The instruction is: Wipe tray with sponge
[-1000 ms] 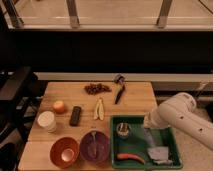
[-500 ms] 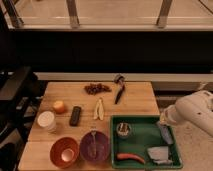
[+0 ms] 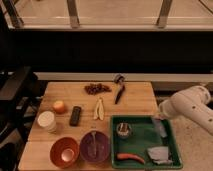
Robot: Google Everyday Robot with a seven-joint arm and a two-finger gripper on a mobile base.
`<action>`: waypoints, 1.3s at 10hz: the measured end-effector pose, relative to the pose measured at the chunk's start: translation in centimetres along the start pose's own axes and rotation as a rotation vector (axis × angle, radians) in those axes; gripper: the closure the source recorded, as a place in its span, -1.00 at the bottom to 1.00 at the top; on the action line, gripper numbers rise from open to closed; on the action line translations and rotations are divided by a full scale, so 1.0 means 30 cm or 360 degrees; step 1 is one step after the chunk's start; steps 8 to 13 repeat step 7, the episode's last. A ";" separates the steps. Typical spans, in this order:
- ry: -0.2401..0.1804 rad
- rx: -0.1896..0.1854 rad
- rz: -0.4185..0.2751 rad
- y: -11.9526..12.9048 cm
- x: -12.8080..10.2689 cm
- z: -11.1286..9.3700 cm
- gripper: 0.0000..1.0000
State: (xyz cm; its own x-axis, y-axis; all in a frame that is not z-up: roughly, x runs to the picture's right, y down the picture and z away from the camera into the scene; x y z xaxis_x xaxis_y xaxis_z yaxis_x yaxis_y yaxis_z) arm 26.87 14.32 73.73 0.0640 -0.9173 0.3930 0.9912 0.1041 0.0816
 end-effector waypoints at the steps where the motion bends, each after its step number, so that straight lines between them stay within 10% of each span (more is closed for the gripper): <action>1: -0.0002 0.0038 -0.0027 -0.077 0.003 0.013 1.00; 5: -0.0022 0.0145 -0.0039 -0.256 -0.052 0.027 1.00; 13: -0.0042 0.0147 0.0019 -0.249 -0.094 0.012 1.00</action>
